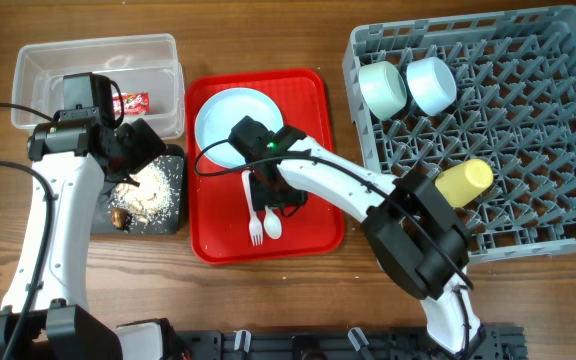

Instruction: Sort waste into correct bins and load items into the dishwasher rack

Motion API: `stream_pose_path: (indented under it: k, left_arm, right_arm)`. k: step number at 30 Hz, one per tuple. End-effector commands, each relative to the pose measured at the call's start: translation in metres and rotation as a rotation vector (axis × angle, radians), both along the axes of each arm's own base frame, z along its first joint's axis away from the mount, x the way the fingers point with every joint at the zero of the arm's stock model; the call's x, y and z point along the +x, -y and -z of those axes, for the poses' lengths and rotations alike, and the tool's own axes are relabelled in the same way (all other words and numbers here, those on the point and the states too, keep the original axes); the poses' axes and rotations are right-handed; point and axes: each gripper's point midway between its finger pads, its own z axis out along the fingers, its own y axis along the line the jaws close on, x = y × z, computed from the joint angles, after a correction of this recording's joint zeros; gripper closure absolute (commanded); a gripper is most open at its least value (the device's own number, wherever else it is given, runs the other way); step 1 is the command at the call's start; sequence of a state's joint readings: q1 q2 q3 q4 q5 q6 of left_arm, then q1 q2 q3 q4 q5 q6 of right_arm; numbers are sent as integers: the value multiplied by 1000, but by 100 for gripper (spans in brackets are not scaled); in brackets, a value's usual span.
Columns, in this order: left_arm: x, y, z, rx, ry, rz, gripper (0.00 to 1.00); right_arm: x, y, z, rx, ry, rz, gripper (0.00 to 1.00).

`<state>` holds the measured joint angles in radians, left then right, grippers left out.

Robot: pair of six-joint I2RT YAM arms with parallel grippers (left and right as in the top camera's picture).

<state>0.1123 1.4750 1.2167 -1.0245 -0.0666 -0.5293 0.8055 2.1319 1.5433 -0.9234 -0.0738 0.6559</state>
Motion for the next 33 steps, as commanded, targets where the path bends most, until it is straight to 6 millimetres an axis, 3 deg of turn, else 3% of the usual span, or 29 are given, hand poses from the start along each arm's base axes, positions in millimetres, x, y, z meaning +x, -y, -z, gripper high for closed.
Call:
stream_pose_path:
  k: [1, 3, 6, 9, 11, 13, 15, 18, 20, 22, 23, 26, 28, 30, 33]
  left_arm:
    - [0, -3, -6, 14, 19, -9, 0]
    - [0, -3, -6, 14, 19, -9, 0]
    - [0, -3, -6, 14, 19, -9, 0]
    - [0, -3, -6, 14, 17, -10, 0]
    - [0, -3, -6, 14, 17, -9, 0]
    - [0, -3, -6, 14, 17, -9, 0]
    - [0, -3, -6, 13, 17, -10, 0]
    - [0, -3, -6, 14, 17, -9, 0]
    - [0, -3, -6, 13, 17, -9, 0]
    - [0, -3, -6, 13, 17, -9, 0]
    - [0, -3, -6, 14, 17, -9, 0]
    - [0, -3, -6, 14, 17, -9, 0]
    - [0, -3, -6, 14, 17, -9, 0]
    - [0, -3, -6, 14, 17, -9, 0]
    - [0, -3, -6, 14, 17, -9, 0]
  right_arm:
    - [0, 6, 13, -45, -6, 23, 46]
    - [-1, 7, 13, -50, -10, 25, 47]
    - [-5, 11, 13, -67, -26, 26, 74]
    - [-11, 17, 12, -93, -50, 23, 88]
    - [-12, 18, 12, -97, -53, 22, 96]
    - [-12, 21, 10, -102, -56, 26, 96]
    - [0, 37, -12, -119, -8, 53, 96]
    - [22, 67, -67, -131, 128, 46, 96]
    - [38, 118, -128, -153, 252, 39, 96]
    - [38, 146, -141, -172, 242, 42, 96]
    - [36, 168, -142, -200, 206, 55, 96]
    - [35, 202, -133, -245, 142, 103, 96]
    - [33, 222, -111, -265, 113, 150, 96]
    - [35, 218, -88, -220, 116, 105, 96]
    - [45, 218, -85, -222, 162, 133, 79]
